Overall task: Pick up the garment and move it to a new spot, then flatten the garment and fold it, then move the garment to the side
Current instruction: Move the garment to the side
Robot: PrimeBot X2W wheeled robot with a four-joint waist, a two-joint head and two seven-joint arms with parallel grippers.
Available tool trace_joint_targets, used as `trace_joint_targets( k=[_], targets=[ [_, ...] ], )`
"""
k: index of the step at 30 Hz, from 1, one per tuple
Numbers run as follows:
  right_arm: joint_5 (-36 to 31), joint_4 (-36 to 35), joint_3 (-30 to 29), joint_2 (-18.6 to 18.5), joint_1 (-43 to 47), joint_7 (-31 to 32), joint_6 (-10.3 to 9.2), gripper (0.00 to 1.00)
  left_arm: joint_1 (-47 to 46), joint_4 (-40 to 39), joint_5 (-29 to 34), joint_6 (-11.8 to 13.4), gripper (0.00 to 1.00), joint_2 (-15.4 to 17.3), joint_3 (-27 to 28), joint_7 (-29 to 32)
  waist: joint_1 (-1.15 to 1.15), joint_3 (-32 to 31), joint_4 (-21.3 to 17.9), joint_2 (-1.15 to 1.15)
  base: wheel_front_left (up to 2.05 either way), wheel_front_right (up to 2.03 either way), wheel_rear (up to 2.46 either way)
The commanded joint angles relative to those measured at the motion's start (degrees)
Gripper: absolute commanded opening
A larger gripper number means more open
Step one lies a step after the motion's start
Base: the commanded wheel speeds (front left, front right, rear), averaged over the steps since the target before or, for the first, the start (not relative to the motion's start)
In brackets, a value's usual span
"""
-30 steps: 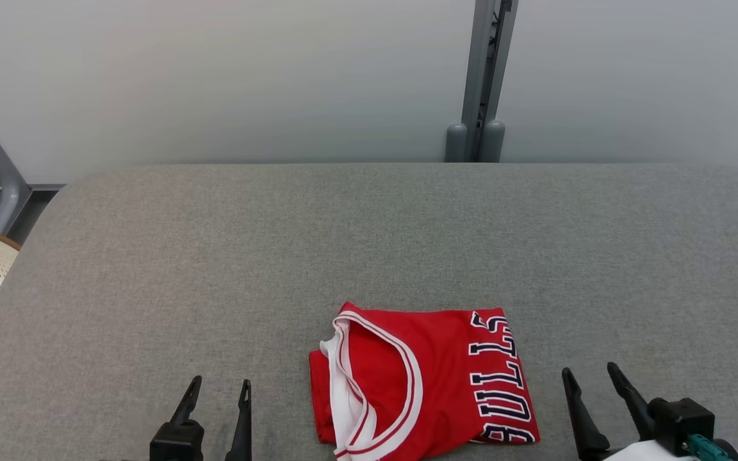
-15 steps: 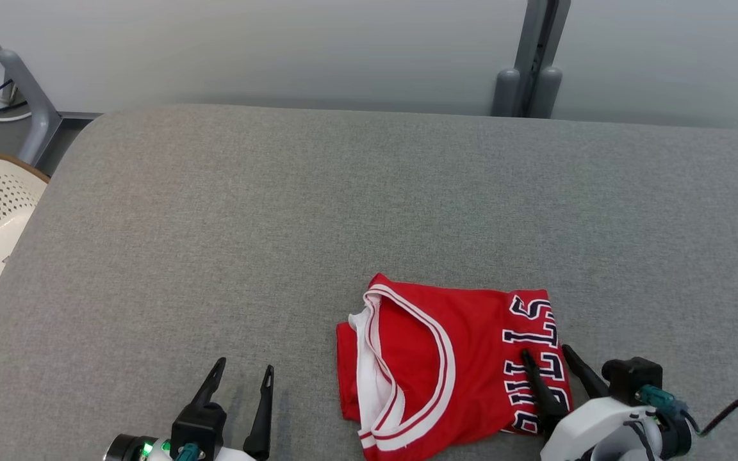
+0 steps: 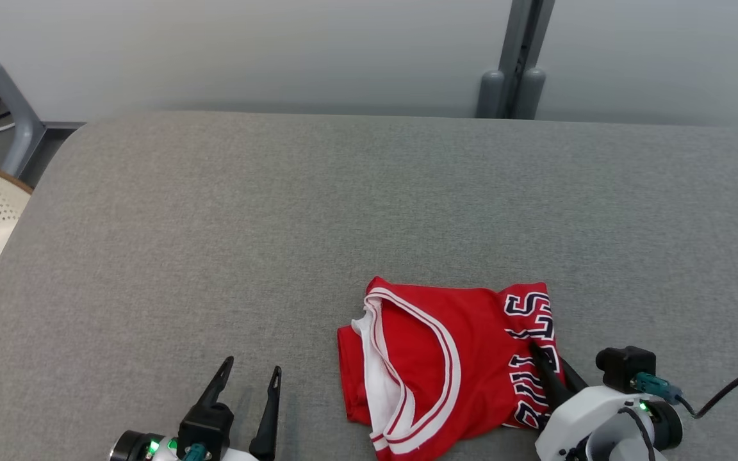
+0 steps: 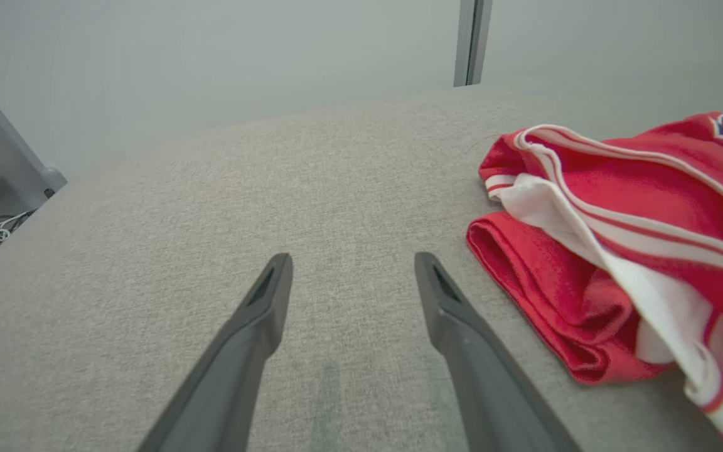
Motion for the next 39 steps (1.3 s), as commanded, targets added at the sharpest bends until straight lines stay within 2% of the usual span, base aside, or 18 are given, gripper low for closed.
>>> trace_joint_targets(
  k=[1, 6, 13, 23, 28, 34, 39],
  targets=[
    [-0.65, -0.44, -1.57, -0.77, 1.36, 0.04, -0.03, 0.0, 0.42, 0.22, 0.76, -0.85, 1.0, 0.33, -0.62, -0.06, 0.0, -1.88, -2.48, 0.0, 0.0, 0.0, 0.0],
    [-2.19, -1.04, -0.75, -0.68, 3.25, 0.03, -0.03, 0.0, 2.11, 0.05, 1.24, -1.28, 1.0, 0.58, -1.17, -0.06, 0.0, -4.18, -11.07, 0.0, 0.0, 0.0, 0.0],
    [-2.7, -2.41, -1.3, -0.63, 3.62, 0.03, -0.03, 0.0, -0.54, -0.69, 0.64, -1.26, 1.0, 0.37, -2.41, -0.06, 0.0, -2.98, -22.44, 0.0, 0.0, 0.0, 0.0],
    [-2.89, -4.57, -1.15, -0.56, 1.16, 0.04, -0.03, 0.0, -3.18, -2.01, -0.81, -1.25, 1.0, 0.25, -2.69, -0.06, 0.0, -0.57, -34.92, 0.0, 0.0, 0.0, 0.0],
    [-1.59, -5.74, -1.61, -0.48, 0.55, 0.03, -0.03, 0.0, -4.07, -1.9, -0.46, -1.68, 1.0, 0.22, -2.92, -0.06, 0.0, 0.59, -37.66, 0.0, 0.0, 0.0, 0.0],
    [-1.46, -9.52, -3.88, -0.52, -0.46, 0.03, -0.02, 0.0, -5.93, -1.17, 0.44, -2.43, 1.0, 0.25, -3.6, -0.06, 0.0, 2.66, -38.27, 0.0, 0.0, 0.0, 0.0],
    [-1.58, -12.17, -3.88, -0.52, -3.66, 0.03, -0.02, 0.0, -5.76, -0.57, 0.45, -1.8, 1.0, 0.23, -2.65, -0.06, 0.0, 3.98, -38.27, 0.0, 0.0, 0.0, 0.0]
  ],
)
